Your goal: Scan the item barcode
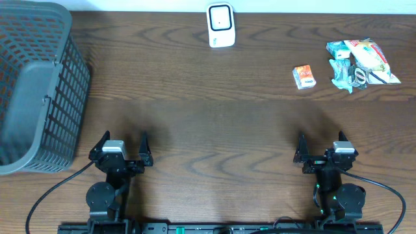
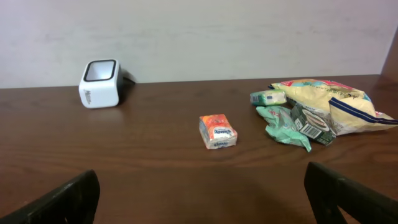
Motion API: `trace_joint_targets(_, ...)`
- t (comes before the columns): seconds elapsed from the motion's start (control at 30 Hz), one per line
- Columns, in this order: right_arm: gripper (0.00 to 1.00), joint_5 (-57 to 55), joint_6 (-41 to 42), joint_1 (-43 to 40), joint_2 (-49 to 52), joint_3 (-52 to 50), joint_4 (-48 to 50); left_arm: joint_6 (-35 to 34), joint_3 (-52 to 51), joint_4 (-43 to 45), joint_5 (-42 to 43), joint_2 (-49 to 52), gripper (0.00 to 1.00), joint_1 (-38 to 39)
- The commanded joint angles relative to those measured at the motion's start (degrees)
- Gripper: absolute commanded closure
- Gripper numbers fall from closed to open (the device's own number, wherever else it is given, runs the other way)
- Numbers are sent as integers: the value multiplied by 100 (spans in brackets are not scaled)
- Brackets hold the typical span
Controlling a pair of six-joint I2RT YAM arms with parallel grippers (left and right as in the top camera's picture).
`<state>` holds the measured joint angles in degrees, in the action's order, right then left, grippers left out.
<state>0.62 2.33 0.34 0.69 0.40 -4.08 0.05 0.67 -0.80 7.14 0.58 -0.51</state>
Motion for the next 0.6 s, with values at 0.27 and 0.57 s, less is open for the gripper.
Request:
trace_joint_targets(0.27,1,-9,-68,13,-37,-9,-28,293,-44,-284,125,-50,3,28)
trace_joint_targets(0.57,1,-9,-70,13,-37,-9,-28,-249,-44,-304,-66,-48,2,39)
